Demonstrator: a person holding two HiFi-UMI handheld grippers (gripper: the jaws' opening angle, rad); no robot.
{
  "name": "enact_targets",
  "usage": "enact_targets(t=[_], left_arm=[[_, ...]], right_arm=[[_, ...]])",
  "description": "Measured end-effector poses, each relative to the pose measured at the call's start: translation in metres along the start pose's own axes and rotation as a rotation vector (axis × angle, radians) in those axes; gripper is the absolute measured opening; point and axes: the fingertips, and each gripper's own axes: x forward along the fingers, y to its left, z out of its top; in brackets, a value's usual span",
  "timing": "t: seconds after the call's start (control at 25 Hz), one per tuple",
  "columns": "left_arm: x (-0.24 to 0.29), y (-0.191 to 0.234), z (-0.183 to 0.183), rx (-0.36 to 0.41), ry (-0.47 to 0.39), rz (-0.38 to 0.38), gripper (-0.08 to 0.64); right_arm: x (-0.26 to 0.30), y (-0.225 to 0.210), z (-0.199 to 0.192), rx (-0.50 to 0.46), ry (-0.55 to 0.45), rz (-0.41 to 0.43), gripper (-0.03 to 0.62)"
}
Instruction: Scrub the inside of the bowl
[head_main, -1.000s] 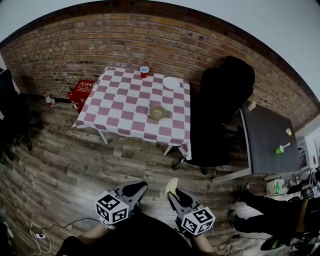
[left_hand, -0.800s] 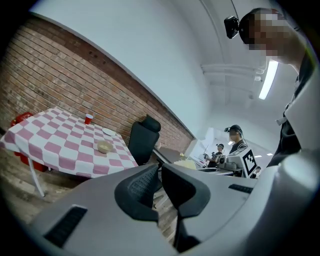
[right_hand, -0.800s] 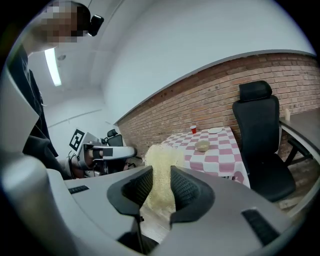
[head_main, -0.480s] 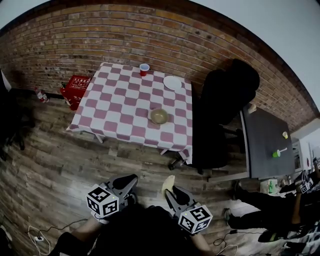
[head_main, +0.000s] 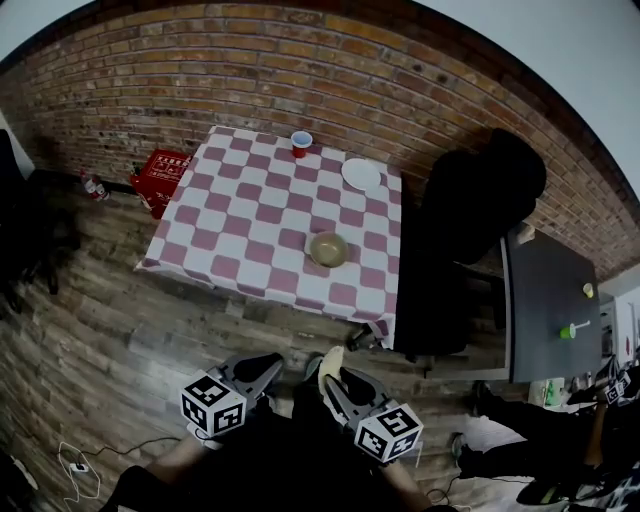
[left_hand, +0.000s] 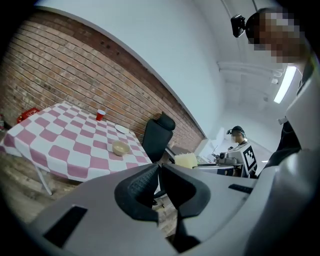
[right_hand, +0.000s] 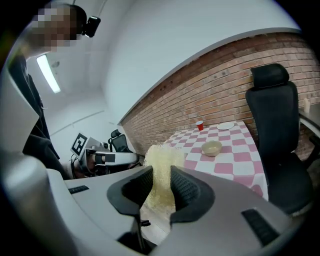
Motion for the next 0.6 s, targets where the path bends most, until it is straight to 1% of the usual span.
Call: enact_targets(t=[0.2,0.36,0.48,0.6], left_arm=[[0.041,0.031,0.031,-0.011,-0.014,0.073,0.032],[0.086,0.043,0.073,0.025,-0.050,0.120,0.033],[0.116,0.052,0.102,0.055,-0.080,0.180,0.032],[0.136,0.068,0.120,0.040,-0.099,0.228,0.032]], right_arm=[[0.030,-0.051,0.039,-0.006,0.003,0.069,0.123],[0.044,-0.098,0.072,-0.008,0.008,0.096,0.123],[0.051,-0.132,0.094,-0.009,0.023,0.115,0.123],[0.063,-0.161,0.113,-0.015,0.031,0.134,0.123]])
